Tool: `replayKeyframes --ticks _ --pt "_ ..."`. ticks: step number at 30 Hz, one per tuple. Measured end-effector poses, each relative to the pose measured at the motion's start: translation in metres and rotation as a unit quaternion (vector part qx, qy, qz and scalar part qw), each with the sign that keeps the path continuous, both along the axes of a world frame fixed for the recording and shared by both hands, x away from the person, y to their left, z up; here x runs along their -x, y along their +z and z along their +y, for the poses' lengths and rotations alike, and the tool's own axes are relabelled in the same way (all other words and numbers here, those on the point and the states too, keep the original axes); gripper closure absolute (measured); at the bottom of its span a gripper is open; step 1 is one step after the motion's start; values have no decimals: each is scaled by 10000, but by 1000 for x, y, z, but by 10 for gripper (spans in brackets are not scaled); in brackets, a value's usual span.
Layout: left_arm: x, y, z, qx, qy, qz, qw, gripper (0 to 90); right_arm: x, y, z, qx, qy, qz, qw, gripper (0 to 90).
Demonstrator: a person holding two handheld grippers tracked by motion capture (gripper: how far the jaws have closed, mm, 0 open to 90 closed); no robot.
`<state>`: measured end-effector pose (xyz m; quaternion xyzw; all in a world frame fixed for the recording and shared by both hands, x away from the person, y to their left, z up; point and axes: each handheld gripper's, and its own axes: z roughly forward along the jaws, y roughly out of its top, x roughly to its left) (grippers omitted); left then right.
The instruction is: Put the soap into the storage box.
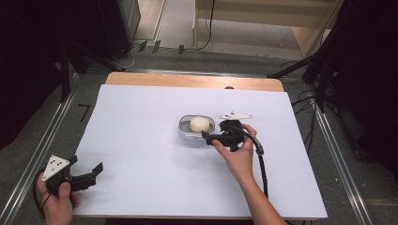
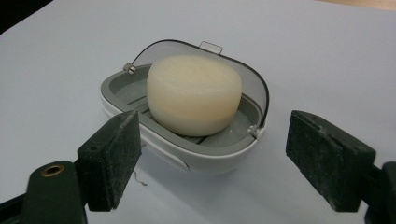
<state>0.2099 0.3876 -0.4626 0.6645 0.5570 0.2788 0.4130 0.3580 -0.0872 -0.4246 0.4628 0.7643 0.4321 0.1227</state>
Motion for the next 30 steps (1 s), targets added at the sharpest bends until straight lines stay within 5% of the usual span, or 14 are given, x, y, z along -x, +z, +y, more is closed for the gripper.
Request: replayKeyframes --ticks 30 --pt "0 0 0 -18 12 8 10000 3 28 -19 -54 -3 -176 76 9998 183"
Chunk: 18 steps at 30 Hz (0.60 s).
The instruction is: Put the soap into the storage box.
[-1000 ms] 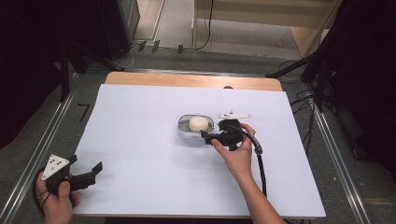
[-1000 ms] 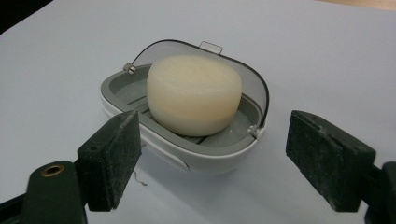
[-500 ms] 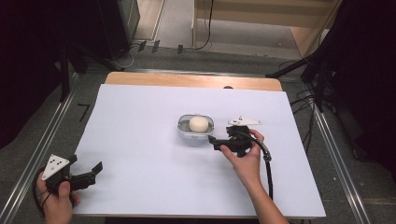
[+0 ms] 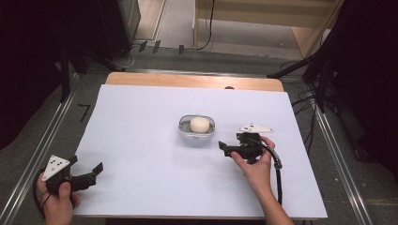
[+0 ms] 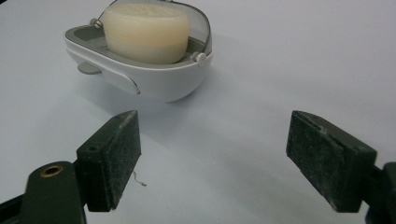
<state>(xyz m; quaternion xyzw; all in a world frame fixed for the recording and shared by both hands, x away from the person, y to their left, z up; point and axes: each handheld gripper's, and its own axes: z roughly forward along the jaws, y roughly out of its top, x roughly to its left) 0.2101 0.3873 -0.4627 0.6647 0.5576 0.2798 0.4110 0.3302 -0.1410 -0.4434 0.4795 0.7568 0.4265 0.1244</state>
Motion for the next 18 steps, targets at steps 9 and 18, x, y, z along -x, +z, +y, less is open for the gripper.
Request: replayKeyframes --ticks 9,18 --pt "0 0 0 -6 10 12 10000 3 9 -8 -19 -35 -139 46 9999 184" --pt "0 0 0 14 -1 1 10000 3 21 -14 -38 3 -157 33 9999 172"
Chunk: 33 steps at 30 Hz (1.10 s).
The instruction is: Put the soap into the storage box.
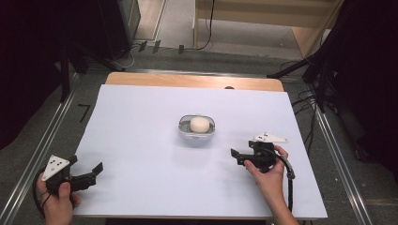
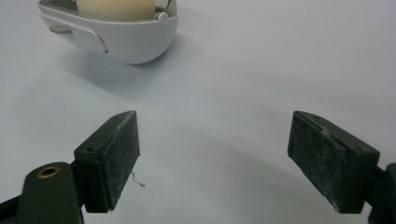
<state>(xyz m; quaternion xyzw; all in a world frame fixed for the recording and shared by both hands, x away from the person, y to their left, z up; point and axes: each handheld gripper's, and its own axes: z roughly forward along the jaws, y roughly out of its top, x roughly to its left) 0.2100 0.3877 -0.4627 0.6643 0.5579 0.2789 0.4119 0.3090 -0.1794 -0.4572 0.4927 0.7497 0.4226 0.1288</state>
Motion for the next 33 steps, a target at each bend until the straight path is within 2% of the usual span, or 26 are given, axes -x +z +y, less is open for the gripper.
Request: replayKeyframes --ticks 8,14,20,33 --pt "0 0 0 4 6 -8 10000 3 11 -8 -22 -45 -118 13 9999 170" --pt "0 0 0 9 10 -8 10000 3 17 -13 -32 -61 -209 2 9998 170" --pt "0 0 0 5 2 -14 10000 3 24 -18 -36 34 -122 0 9999 150" --pt "0 0 0 3 5 -15 10000 3 42 -23 -60 -55 -197 -22 9998 143"
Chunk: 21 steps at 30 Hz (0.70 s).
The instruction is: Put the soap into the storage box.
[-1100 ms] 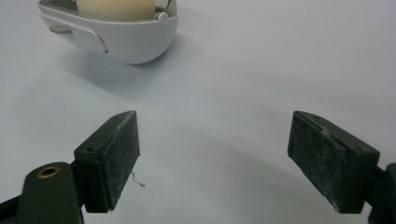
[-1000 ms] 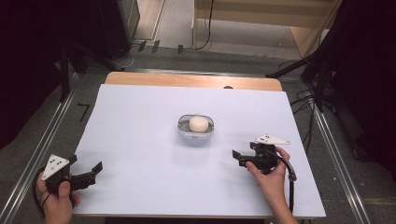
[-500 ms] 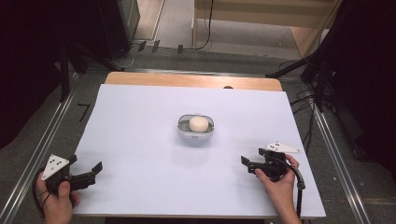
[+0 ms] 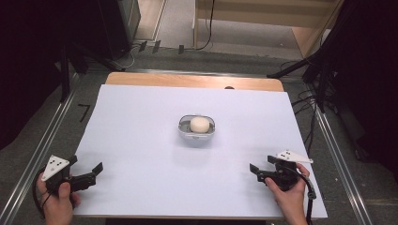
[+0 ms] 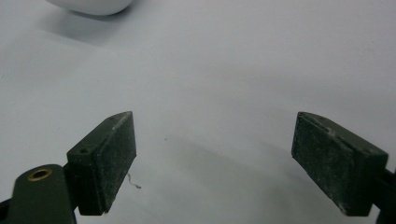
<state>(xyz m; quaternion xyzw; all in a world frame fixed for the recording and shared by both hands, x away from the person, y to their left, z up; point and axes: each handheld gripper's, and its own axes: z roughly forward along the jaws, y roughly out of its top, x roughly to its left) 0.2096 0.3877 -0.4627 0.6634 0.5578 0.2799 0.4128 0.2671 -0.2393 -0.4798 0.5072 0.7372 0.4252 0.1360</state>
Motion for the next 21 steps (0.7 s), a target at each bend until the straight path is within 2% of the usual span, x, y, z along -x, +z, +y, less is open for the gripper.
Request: replayKeyframes --ticks 10,21 --pt "0 0 0 2 2 5 10000 3 10 0 -26 -20 -225 32 9997 138" --pt "0 0 0 -7 -11 -2 10000 3 22 -2 -50 85 -404 -17 9991 136"
